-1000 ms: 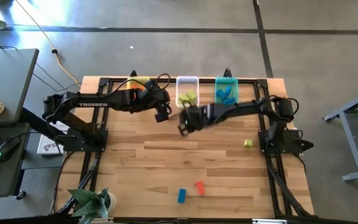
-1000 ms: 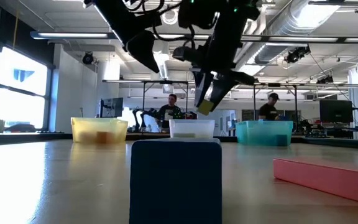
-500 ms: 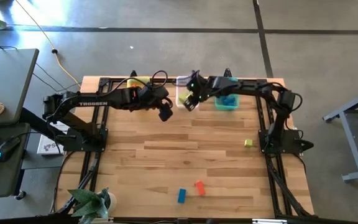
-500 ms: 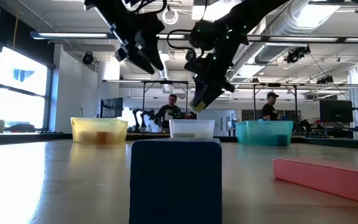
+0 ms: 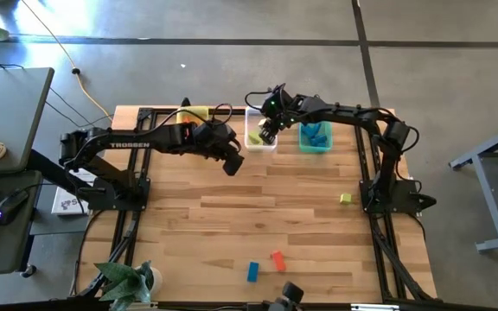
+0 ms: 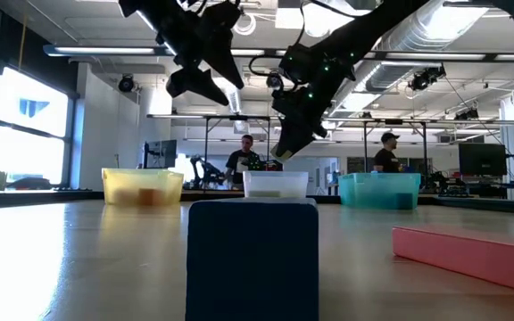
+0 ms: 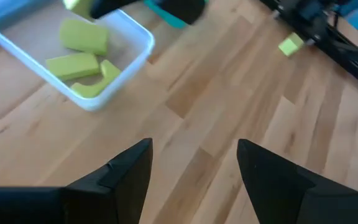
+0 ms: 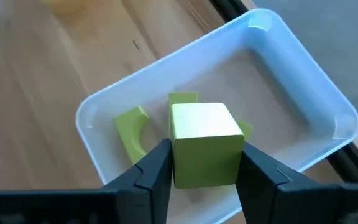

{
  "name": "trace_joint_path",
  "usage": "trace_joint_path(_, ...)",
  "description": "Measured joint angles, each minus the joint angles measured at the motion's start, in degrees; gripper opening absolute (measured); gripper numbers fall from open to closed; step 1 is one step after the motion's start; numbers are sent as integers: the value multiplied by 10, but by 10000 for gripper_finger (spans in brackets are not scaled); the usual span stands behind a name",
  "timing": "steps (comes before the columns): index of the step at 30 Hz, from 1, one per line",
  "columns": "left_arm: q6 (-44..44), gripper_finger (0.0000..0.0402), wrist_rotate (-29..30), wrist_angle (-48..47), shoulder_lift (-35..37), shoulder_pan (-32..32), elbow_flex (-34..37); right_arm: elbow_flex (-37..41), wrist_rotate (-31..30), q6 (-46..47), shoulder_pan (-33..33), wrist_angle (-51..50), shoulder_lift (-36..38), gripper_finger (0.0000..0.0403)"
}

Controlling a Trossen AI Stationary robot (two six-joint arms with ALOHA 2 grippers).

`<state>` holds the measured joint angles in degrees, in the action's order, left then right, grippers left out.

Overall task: Sort & place blocks by color
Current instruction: Put the green block into the transparent bin, then put the orange block into the yellow bin

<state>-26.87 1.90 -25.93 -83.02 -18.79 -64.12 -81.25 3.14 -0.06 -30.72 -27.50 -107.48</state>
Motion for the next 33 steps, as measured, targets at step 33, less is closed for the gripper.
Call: trace_joint_path(33,295,223,-26,-47,0,116,0,-263,-44,102,22,-309,0,226)
